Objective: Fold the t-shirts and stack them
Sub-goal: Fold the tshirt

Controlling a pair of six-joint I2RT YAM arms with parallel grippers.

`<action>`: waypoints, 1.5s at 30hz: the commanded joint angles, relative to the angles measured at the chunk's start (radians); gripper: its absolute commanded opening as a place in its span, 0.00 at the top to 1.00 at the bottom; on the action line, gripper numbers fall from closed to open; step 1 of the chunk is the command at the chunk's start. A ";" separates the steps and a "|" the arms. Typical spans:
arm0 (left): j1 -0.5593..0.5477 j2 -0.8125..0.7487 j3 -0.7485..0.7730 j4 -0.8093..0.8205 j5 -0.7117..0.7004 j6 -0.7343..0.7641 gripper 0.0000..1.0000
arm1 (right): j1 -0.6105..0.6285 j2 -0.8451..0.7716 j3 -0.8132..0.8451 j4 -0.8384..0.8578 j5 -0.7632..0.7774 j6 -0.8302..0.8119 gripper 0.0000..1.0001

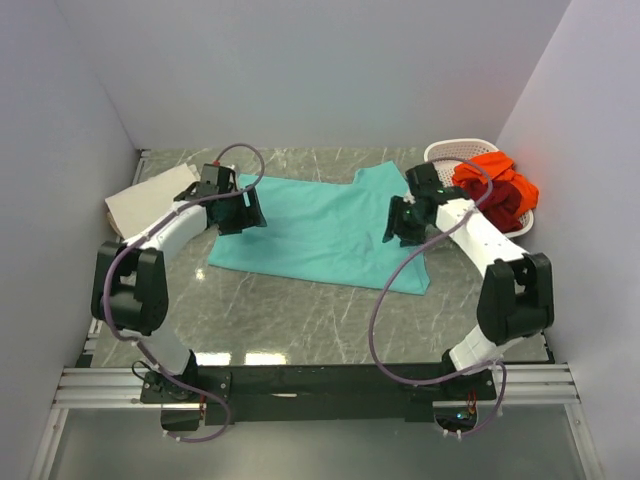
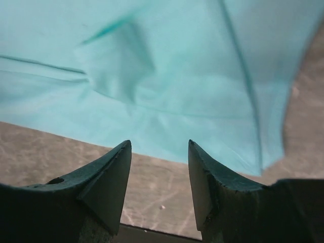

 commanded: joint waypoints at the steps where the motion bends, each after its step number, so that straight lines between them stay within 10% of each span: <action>1: -0.005 0.074 0.013 0.073 0.090 -0.045 0.21 | 0.045 0.093 0.064 0.067 -0.036 0.014 0.44; 22: -0.008 0.010 -0.431 0.381 0.101 -0.358 0.22 | 0.105 0.180 -0.213 0.177 -0.028 0.100 0.46; 45: -0.011 -0.509 -0.643 0.187 -0.003 -0.441 0.22 | 0.228 -0.120 -0.367 0.015 0.021 0.186 0.45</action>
